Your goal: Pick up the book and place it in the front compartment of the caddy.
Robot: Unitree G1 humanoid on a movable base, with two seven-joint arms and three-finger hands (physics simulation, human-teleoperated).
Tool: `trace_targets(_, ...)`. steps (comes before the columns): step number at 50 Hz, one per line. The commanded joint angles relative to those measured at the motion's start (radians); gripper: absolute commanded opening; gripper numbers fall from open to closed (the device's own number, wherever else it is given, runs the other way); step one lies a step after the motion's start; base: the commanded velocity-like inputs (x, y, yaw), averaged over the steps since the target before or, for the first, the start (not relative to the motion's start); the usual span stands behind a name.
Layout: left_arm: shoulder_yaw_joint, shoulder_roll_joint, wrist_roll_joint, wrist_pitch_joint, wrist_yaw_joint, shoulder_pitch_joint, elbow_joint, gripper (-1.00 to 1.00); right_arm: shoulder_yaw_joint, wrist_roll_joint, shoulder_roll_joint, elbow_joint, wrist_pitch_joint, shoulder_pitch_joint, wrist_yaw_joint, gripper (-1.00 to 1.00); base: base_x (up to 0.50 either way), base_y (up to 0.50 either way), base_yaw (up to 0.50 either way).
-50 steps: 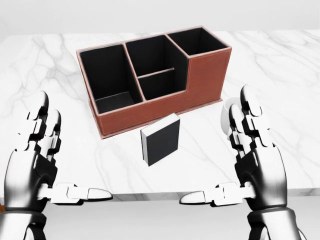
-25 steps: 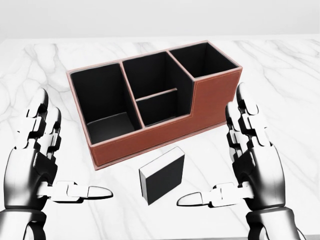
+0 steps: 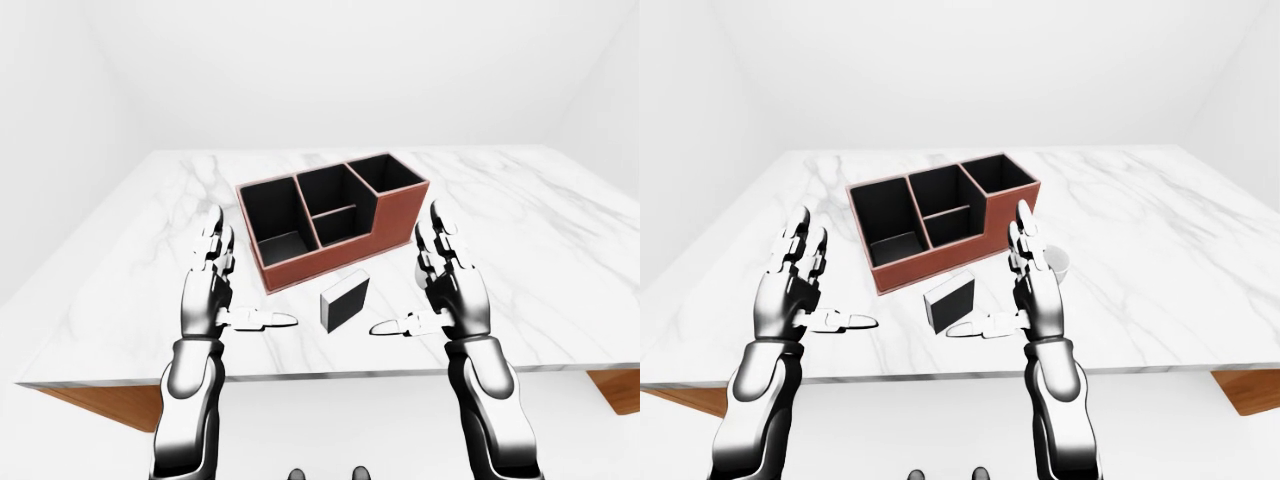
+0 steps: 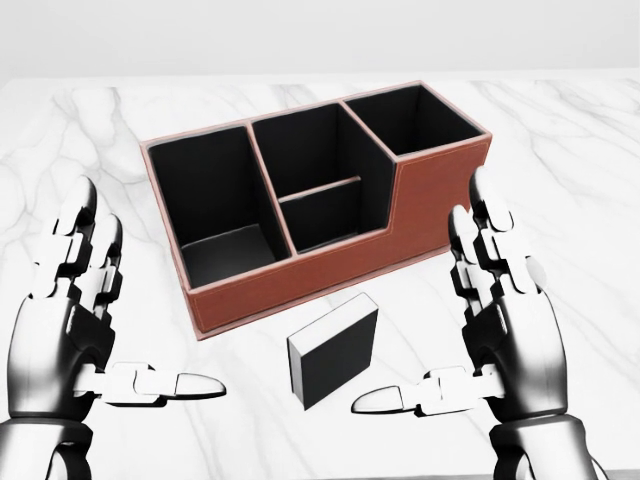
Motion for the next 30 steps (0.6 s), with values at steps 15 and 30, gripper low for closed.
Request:
trace_targets(15,-0.002,-0.001,0.001,0.000,0.000,0.002,0.002,1.00,0.000,0.027,-0.002,-0.007,0.000,0.009,0.018,1.00,0.43,-0.04,0.00)
trace_targets(30,0.000,-0.001,-0.001,0.000,-0.001,0.001,0.001,1.00,-0.001,0.023,-0.003,-0.015,0.000,0.008,0.021,1.00,0.50,-0.04,0.00)
